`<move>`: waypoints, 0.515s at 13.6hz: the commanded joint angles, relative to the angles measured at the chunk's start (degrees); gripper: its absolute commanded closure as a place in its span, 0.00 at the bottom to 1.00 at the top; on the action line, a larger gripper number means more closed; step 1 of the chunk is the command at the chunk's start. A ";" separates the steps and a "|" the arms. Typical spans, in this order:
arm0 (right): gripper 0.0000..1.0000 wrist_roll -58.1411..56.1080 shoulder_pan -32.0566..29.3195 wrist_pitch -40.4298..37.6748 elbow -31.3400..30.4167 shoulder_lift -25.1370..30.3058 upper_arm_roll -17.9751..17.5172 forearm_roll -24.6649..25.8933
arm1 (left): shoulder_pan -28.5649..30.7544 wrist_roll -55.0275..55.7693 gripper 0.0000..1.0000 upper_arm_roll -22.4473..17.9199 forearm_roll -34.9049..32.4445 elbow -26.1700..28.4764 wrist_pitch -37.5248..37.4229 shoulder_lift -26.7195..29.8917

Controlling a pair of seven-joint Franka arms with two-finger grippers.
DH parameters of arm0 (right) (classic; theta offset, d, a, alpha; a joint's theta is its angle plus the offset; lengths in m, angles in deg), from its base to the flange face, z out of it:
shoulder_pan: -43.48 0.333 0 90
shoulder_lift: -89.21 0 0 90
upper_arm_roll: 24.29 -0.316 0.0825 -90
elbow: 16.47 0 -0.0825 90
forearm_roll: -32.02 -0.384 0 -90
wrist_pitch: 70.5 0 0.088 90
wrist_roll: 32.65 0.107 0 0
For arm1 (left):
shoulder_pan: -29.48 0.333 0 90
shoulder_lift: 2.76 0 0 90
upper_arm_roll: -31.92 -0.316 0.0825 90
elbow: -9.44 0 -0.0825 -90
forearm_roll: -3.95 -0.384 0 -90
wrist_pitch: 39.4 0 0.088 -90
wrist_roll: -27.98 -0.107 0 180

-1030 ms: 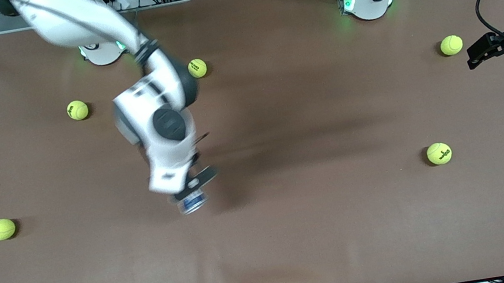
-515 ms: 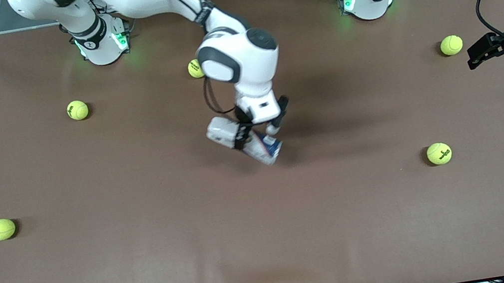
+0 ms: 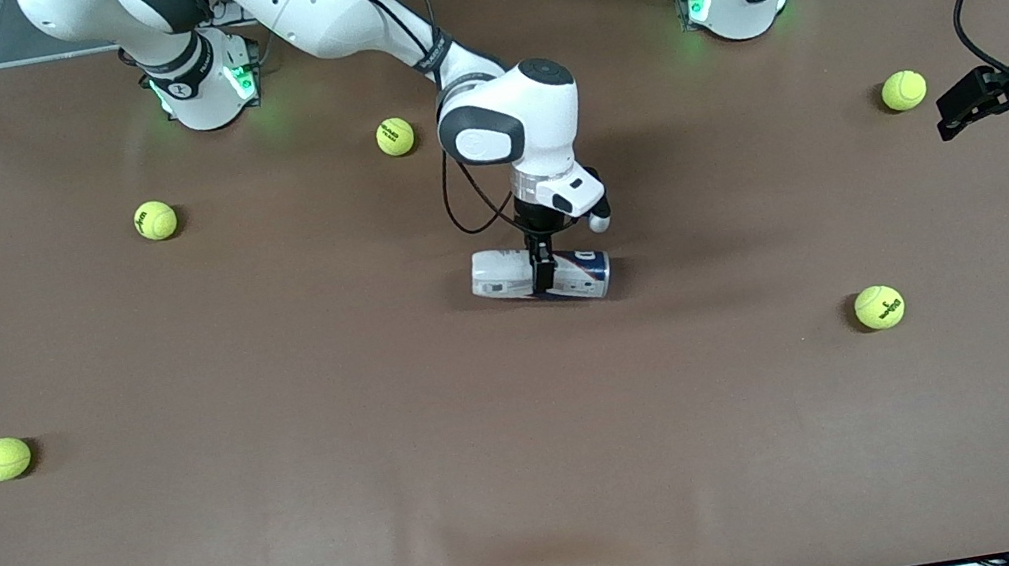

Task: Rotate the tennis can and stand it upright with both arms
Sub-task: 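Lift the can with the right gripper and carry it to mid-table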

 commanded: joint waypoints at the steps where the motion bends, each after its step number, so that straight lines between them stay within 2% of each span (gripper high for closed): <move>1: 0.06 -0.30 0.43 2.94 0.41 -1.49 0.49 2.94 | 0.33 -1.08 0.00 0.33 -0.06 -0.82 0.11 -0.53; 2: 0.00 0.05 0.34 2.77 0.41 -1.41 0.40 2.67 | 0.33 -1.08 0.00 0.24 0.46 -0.90 0.20 -0.79; 5: 0.00 3.55 0.08 1.98 0.42 0.08 0.32 1.44 | 0.33 -1.08 0.00 0.24 0.55 -0.90 0.11 -0.97; 7: 0.00 3.48 -0.19 -2.91 0.59 3.15 0.05 -0.30 | 0.42 -1.08 0.00 0.24 0.55 -0.90 0.11 -1.23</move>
